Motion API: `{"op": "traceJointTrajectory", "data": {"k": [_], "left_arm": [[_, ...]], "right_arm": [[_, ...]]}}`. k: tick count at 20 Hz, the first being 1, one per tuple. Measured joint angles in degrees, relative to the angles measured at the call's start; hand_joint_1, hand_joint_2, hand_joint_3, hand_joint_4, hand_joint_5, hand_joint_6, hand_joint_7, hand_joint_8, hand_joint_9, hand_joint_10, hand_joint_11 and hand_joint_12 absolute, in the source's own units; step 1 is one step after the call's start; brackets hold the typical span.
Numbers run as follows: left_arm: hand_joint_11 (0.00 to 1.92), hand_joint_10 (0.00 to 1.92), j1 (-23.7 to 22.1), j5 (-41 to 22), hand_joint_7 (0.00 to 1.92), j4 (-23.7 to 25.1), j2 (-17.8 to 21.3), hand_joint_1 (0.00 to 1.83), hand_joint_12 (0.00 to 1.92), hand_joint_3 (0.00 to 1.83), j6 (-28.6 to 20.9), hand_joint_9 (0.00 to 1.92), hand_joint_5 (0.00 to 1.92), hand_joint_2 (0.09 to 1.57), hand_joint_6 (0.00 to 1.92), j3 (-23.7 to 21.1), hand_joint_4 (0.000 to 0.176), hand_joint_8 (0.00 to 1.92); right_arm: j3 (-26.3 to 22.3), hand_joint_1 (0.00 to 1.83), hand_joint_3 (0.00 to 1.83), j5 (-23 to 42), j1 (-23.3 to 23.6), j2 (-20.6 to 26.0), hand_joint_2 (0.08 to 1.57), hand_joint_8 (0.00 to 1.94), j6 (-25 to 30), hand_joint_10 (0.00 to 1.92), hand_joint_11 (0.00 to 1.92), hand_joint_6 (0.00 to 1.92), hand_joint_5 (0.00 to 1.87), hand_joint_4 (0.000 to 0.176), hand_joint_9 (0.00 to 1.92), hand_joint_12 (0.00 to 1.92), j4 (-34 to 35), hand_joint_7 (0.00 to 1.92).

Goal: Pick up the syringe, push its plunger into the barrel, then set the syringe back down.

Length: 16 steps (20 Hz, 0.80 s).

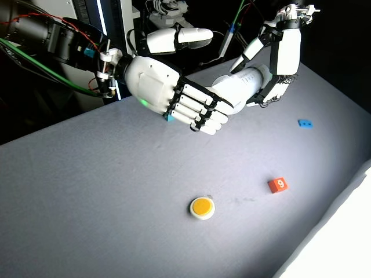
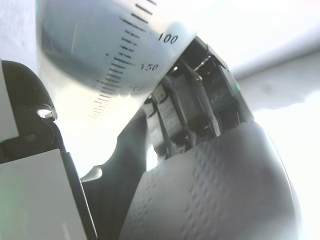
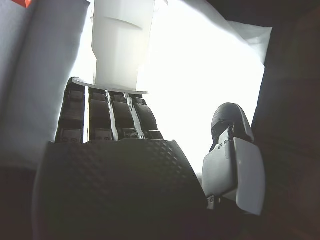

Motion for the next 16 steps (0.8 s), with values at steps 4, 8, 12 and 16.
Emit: {"op": "traceJointTrajectory", "data": {"k": [4,8,12,16], "left_arm": [[0.49,1.27,0.0,0.9,1.06,-0.3,0.0,1.37,1.38,0.00,0.3,0.82,0.93,1.12,0.97,0.0,0.000,0.96],[0.49,1.27,0.0,1.5,1.07,0.0,0.0,1.37,1.38,0.00,0.8,0.82,0.93,1.12,0.96,-0.1,0.000,0.96],[0.49,1.25,0.0,1.6,1.08,-0.2,0.0,1.38,1.36,0.00,0.7,0.84,0.93,1.11,0.95,-0.1,0.000,0.93],[0.48,1.27,0.0,-2.5,1.07,-0.5,-0.1,1.38,1.39,0.00,-1.7,0.82,0.92,1.11,0.97,-0.5,0.000,0.94]], "right_arm": [[0.0,0.00,0.00,0.0,0.2,-4.2,1.05,0.00,-0.6,0.00,0.00,0.00,0.00,0.000,0.00,0.00,0.2,0.00],[0.0,0.00,0.00,-0.2,0.0,-5.6,1.05,0.00,-0.7,0.00,0.00,0.00,0.00,0.000,0.00,0.00,0.2,0.00],[0.0,0.00,0.00,-1.2,-0.7,-4.3,1.04,0.00,-0.6,0.00,0.00,0.00,0.00,0.000,0.00,0.00,-1.5,0.00],[-0.1,0.00,0.00,-5.1,1.1,3.8,1.04,0.00,0.2,0.00,0.00,0.00,0.00,0.000,0.00,0.00,-7.6,0.00]]}}
